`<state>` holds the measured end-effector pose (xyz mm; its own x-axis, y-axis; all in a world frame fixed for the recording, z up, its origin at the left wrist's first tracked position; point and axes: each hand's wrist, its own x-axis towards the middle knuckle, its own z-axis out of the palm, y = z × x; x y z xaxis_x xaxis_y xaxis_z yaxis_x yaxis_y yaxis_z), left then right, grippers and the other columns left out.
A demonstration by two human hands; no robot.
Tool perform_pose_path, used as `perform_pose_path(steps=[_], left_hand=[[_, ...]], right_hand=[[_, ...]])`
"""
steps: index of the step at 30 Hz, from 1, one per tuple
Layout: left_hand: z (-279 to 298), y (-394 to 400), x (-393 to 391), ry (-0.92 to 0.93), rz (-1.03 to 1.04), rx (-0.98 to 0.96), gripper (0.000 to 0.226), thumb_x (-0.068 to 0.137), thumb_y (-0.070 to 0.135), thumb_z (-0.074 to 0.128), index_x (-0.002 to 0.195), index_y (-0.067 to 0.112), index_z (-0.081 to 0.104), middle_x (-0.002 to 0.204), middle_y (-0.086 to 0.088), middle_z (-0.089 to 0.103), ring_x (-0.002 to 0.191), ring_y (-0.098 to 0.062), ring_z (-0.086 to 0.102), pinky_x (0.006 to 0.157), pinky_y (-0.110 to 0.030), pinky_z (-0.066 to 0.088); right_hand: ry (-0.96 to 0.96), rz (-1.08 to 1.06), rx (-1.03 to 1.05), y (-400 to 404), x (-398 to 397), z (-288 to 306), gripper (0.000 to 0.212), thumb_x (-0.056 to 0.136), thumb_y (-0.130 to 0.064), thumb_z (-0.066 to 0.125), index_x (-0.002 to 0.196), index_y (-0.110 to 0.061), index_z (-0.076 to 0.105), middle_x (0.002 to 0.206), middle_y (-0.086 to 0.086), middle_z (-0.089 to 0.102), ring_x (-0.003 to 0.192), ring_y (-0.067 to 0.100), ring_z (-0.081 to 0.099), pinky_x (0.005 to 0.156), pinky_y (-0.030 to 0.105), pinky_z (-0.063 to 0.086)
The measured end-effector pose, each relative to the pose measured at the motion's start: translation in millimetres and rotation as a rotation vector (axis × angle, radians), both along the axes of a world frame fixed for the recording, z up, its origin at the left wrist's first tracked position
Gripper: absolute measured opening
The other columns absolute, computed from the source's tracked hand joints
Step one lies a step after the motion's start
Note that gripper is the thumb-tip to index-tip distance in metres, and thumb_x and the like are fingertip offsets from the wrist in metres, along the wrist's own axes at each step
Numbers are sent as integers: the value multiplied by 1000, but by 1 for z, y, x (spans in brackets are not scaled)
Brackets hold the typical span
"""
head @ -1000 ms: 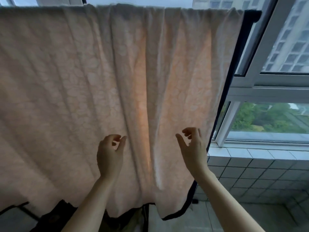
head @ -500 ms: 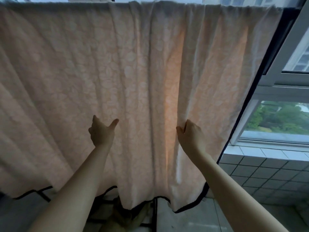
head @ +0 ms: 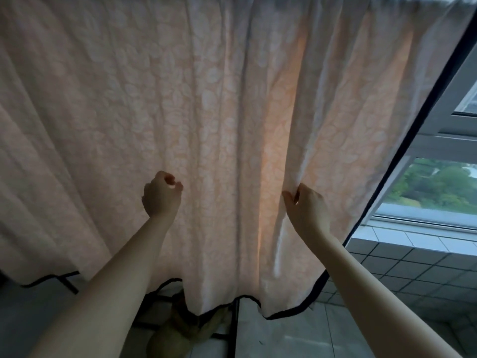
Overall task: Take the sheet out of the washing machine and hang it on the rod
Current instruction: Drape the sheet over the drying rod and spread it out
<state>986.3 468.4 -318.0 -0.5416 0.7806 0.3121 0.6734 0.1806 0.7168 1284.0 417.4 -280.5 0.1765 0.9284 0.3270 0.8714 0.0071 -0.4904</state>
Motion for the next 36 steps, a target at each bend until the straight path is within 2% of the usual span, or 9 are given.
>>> perform_pose_path(steps=[4,6,9,11,13,16,24,29,36], left_hand=[[-3,1,12,-193,-265,-238,136,51,51,88,151,25,1,159,-3,9,144,-28,19,113,-53,25],[1,0,26,-194,-332,-308,150,44,63,85,150,27,-15,160,1,-11,147,-24,6,116,-56,16],[6,2,45,-133,-299,-293,142,46,75,76,152,25,-5,161,1,-4,145,-26,18,114,-57,21],[6,2,57,-108,-293,-227,128,51,78,71,151,24,12,159,-1,19,138,-26,34,110,-55,30],[3,3,66,-106,-254,-64,89,65,69,70,132,15,47,128,-5,60,113,-28,59,97,-49,45],[8,2,77,-90,-152,104,34,87,38,64,89,5,68,80,-10,70,75,-32,66,72,-39,52],[-5,-15,83,234,-186,106,32,89,28,65,67,5,66,59,-8,64,48,-20,44,59,-30,35],[-14,-28,94,254,-224,-15,30,89,27,64,67,7,67,58,-3,61,48,-13,39,54,-26,26],[-46,-37,91,292,-248,-266,32,88,40,61,71,13,65,68,-3,66,66,-25,62,66,-32,49]], right_hand=[[-16,1,-2,1,2,-6,30,96,-33,46,73,-14,50,64,-1,51,55,16,49,45,28,37],[-7,-1,-13,0,1,-9,30,96,-32,46,73,-14,50,62,-2,50,53,13,47,44,26,32],[-4,3,-8,-1,1,-10,30,97,-31,45,73,-15,49,62,-4,49,53,11,45,43,25,28],[8,16,1,-1,4,-11,29,97,-32,46,74,-15,50,64,-3,50,54,13,48,43,25,30],[25,25,2,-1,7,-13,29,97,-32,46,74,-15,50,64,-2,51,55,15,49,43,25,30],[18,31,6,-2,12,-13,29,97,-33,46,75,-15,50,65,-3,51,55,12,47,43,25,29],[-18,24,33,5,28,-19,30,98,-33,44,74,-16,49,67,-3,51,56,16,49,45,27,36],[-46,-41,68,15,43,-23,27,97,-29,46,76,-12,50,74,0,53,61,22,50,51,36,45],[-37,-60,-7,16,55,-38,31,97,-25,47,68,-13,45,67,0,48,56,19,44,46,30,31]])
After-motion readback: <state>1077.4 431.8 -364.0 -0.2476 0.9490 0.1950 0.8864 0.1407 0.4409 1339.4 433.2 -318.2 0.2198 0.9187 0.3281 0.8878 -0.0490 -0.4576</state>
